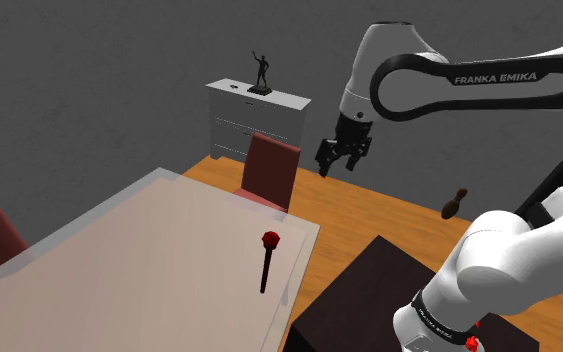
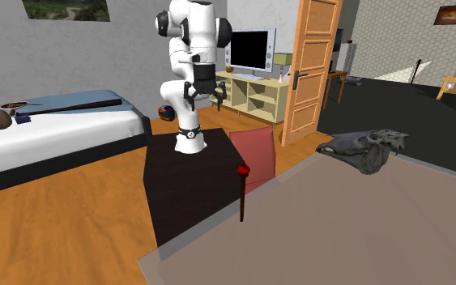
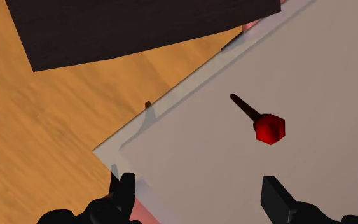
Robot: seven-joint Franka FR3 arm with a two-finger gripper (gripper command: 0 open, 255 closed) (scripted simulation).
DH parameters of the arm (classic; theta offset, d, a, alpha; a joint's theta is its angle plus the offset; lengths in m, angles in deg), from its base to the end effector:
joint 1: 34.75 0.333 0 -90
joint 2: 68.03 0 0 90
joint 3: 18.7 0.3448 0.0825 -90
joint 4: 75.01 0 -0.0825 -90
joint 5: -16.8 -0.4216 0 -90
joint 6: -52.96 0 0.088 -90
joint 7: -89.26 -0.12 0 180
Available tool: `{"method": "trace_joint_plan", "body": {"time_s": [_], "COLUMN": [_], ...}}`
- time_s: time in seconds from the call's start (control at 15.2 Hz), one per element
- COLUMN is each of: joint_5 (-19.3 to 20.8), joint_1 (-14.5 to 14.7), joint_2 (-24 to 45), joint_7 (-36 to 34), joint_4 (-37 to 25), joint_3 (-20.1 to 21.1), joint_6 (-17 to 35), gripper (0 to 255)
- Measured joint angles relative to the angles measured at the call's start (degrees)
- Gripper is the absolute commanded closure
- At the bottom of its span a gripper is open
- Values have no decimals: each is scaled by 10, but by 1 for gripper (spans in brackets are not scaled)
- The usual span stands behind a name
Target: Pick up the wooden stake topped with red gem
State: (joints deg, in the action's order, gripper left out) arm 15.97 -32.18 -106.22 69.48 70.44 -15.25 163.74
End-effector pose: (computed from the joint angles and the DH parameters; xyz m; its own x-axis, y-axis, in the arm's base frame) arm 0.3719 0.0416 0.4939 0.9652 -0.2532 0.0650 -0.2539 -0.9672 0.0015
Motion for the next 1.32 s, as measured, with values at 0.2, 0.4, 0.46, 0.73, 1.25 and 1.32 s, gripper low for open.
{"method": "trace_joint_plan", "body": {"time_s": [0.2,0.4,0.46,0.73,1.25,1.32], "joint_5": [-12,-22,-23,-26,3,5], "joint_1": [8,14,14,20,27,28], "joint_2": [36,85,102,187,358,365], "joint_7": [-31,-60,-66,-109,-205,-209], "joint_4": [15,25,26,23,-20,-20], "joint_3": [23,44,48,78,123,124], "joint_6": [44,98,114,188,300,305], "gripper": [0,0,0,0,0,0]}}
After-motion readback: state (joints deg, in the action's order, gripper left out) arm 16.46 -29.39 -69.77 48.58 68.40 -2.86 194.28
